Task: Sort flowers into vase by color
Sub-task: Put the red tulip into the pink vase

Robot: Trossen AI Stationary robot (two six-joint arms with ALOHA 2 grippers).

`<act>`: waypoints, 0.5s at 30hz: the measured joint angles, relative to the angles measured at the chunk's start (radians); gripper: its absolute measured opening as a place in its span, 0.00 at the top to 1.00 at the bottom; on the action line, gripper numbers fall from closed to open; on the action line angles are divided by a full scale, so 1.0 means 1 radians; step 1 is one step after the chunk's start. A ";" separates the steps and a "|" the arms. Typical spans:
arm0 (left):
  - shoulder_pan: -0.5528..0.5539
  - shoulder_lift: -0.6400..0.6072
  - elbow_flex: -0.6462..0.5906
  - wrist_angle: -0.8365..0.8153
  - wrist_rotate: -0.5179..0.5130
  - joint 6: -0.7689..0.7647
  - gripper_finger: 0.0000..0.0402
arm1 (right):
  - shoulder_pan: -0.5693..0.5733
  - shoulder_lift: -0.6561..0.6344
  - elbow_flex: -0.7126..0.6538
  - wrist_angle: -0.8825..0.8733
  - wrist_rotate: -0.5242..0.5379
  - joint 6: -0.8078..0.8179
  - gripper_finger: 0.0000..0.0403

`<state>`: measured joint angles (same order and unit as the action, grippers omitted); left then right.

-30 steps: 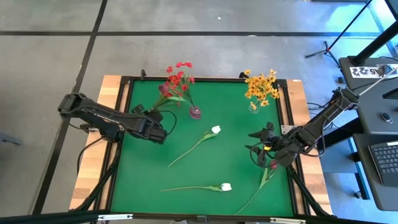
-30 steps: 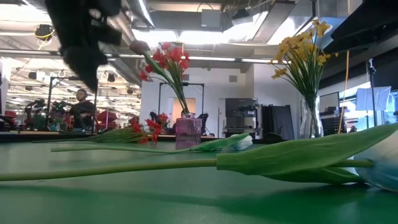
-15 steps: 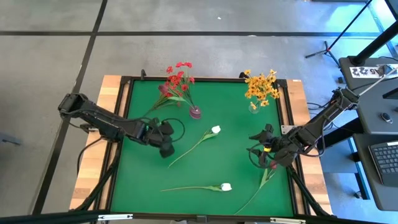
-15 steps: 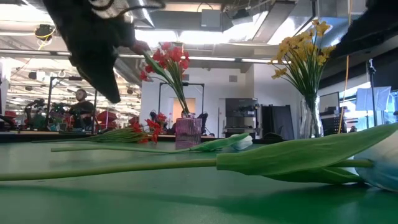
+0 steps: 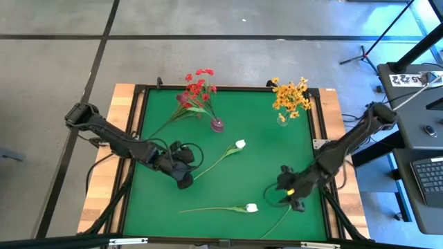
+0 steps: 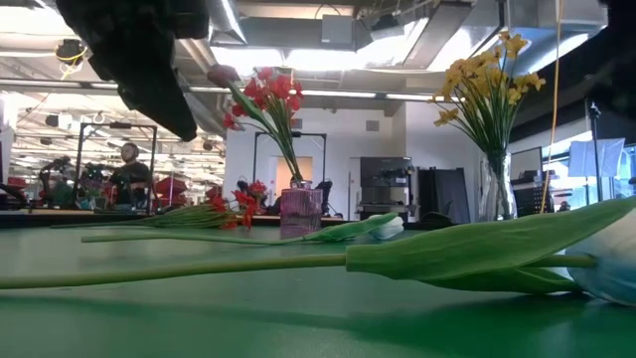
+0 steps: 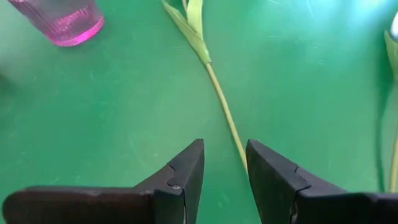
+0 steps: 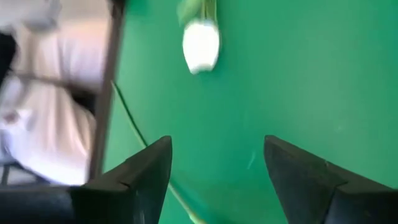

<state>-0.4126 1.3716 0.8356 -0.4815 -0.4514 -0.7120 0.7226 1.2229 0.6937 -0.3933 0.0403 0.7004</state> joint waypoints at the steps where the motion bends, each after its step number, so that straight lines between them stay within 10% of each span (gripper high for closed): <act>1: 0.000 0.000 0.000 0.006 0.000 0.000 0.71 | 0.006 0.037 0.000 0.001 -0.024 0.001 0.37; 15: 0.004 0.000 0.000 0.016 0.000 -0.003 0.71 | 0.160 0.269 0.002 0.012 -0.135 0.111 0.37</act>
<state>-0.4084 1.3712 0.8356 -0.4656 -0.4519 -0.7150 0.8827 1.4921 0.6960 -0.3817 -0.0951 0.8116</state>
